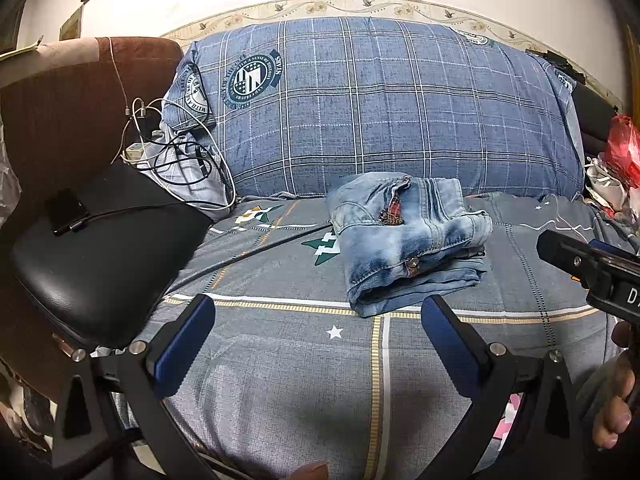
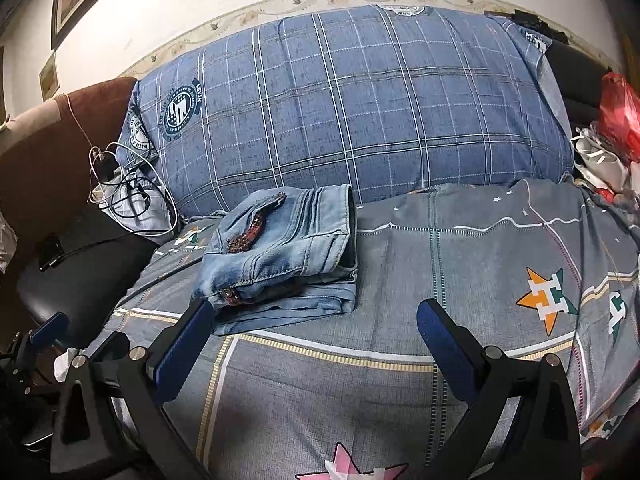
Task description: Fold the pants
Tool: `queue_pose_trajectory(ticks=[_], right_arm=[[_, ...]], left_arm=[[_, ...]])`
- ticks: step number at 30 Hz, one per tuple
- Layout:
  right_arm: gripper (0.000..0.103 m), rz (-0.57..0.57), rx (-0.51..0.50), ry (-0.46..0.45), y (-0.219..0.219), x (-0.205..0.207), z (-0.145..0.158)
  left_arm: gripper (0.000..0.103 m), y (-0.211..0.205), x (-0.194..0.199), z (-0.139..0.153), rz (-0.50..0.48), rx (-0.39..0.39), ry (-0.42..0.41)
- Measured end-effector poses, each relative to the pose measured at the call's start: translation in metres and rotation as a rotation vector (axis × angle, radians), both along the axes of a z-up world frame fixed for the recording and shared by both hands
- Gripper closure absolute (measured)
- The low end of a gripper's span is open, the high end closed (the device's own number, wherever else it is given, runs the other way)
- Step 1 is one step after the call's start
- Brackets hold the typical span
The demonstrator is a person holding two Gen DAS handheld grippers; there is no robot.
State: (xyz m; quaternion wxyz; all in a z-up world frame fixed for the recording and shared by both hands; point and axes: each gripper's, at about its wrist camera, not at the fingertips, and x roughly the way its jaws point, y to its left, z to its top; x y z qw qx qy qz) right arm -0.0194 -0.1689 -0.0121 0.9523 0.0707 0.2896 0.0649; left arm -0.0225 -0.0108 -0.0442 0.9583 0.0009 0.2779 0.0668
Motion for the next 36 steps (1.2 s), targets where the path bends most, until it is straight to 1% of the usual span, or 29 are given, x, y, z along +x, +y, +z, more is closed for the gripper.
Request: queue_pose_trajectory(ticks=[36], right_arm=[[0.001,-0.005,0.007,0.022,-0.0006,0.0016,-0.0019]], left_arm=[[0.0,-0.003,-0.0004,-0.0011,-0.001,0.015,0.001]])
